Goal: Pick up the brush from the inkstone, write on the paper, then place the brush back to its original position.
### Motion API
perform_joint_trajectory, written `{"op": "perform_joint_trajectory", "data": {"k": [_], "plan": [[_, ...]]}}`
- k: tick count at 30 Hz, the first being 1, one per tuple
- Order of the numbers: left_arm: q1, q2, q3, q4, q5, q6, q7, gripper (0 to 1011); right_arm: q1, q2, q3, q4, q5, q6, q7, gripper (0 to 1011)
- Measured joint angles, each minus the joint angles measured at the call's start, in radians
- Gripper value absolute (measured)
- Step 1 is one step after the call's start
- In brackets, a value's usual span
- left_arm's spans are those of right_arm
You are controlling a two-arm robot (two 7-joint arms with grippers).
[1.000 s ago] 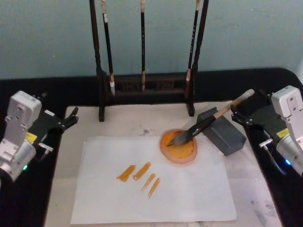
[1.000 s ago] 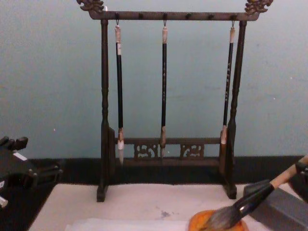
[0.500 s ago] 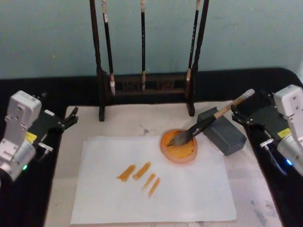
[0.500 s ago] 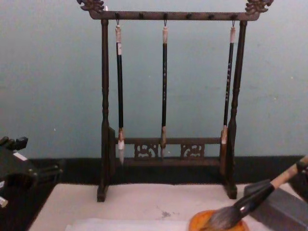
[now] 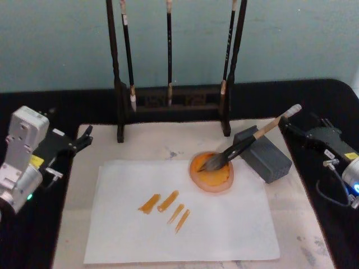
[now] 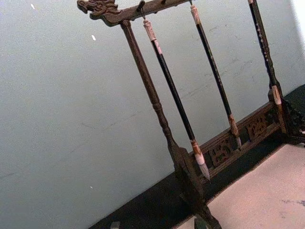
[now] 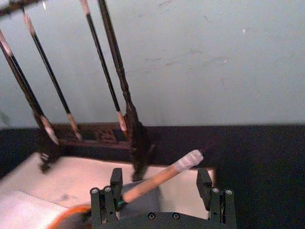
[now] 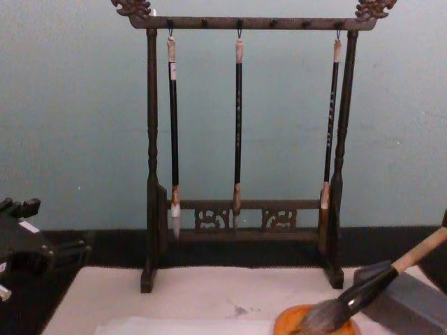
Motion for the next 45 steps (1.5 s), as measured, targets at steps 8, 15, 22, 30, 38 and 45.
{"op": "perform_joint_trajectory", "data": {"k": [8, 15, 22, 30, 38, 45], "plan": [[0.000, 0.000, 0.000, 0.000, 0.000, 0.000, 0.000, 1010, -0.041, -0.033, 0.075, -0.019, 0.220, 0.128, 0.063, 1000], [0.000, 0.000, 0.000, 0.000, 0.000, 0.000, 0.000, 1010, -0.056, -0.073, 0.125, -0.008, 0.394, 0.222, 0.039, 1000], [0.000, 0.000, 0.000, 0.000, 0.000, 0.000, 0.000, 1010, -0.039, -0.097, 0.141, 0.045, 0.509, 0.268, 0.049, 1000], [0.000, 0.000, 0.000, 0.000, 0.000, 0.000, 0.000, 1010, 0.037, -0.110, 0.107, 0.159, 0.547, 0.282, 0.106, 1000], [0.000, 0.000, 0.000, 0.000, 0.000, 0.000, 0.000, 1010, 0.113, -0.125, 0.059, 0.252, 0.546, 0.259, 0.172, 1000], [0.000, 0.000, 0.000, 0.000, 0.000, 0.000, 0.000, 1010, 0.169, -0.141, 0.031, 0.322, 0.546, 0.237, 0.189, 1000]]}}
